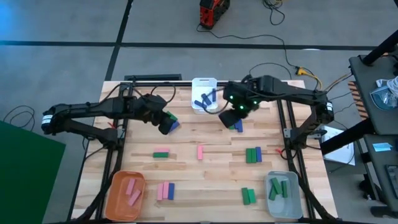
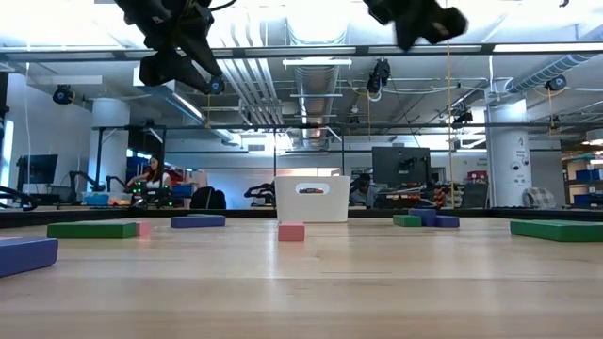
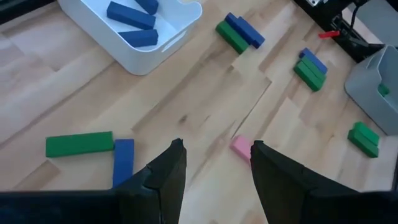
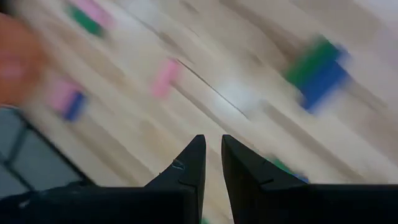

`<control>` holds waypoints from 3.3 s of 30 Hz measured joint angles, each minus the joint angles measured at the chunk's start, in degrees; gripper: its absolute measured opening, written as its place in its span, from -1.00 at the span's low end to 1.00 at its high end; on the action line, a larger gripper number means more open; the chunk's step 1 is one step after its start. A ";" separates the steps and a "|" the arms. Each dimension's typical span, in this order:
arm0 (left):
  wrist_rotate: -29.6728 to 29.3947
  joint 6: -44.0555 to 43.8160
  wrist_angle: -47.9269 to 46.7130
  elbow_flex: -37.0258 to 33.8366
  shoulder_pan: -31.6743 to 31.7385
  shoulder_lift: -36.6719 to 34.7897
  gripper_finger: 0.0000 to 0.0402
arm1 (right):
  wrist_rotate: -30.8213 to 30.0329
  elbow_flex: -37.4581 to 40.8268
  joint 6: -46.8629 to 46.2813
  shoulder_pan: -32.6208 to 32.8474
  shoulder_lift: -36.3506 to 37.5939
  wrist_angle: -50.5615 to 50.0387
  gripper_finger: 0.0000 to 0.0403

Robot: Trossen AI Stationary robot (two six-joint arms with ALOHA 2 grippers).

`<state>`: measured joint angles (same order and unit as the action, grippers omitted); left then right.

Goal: Sort blocks
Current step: Put the blue block into the white bin

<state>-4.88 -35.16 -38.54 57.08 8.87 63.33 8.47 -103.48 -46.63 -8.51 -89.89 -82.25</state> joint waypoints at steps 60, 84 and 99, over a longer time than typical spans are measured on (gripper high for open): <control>-0.05 -0.04 1.49 0.00 0.78 5.07 -0.22 | -11.80 44.81 4.57 -16.14 -5.29 45.42 -0.46; -0.07 -0.09 1.70 0.00 0.78 5.05 -0.22 | -12.27 39.77 7.11 -16.16 -1.74 43.02 -0.82; -0.07 -0.66 2.53 0.00 0.78 5.05 -0.22 | -16.16 33.15 22.40 -16.18 3.94 64.96 -0.82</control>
<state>-4.95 -35.81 -36.02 57.08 9.65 68.38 -7.68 -70.33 -24.23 -24.69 -85.95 -17.29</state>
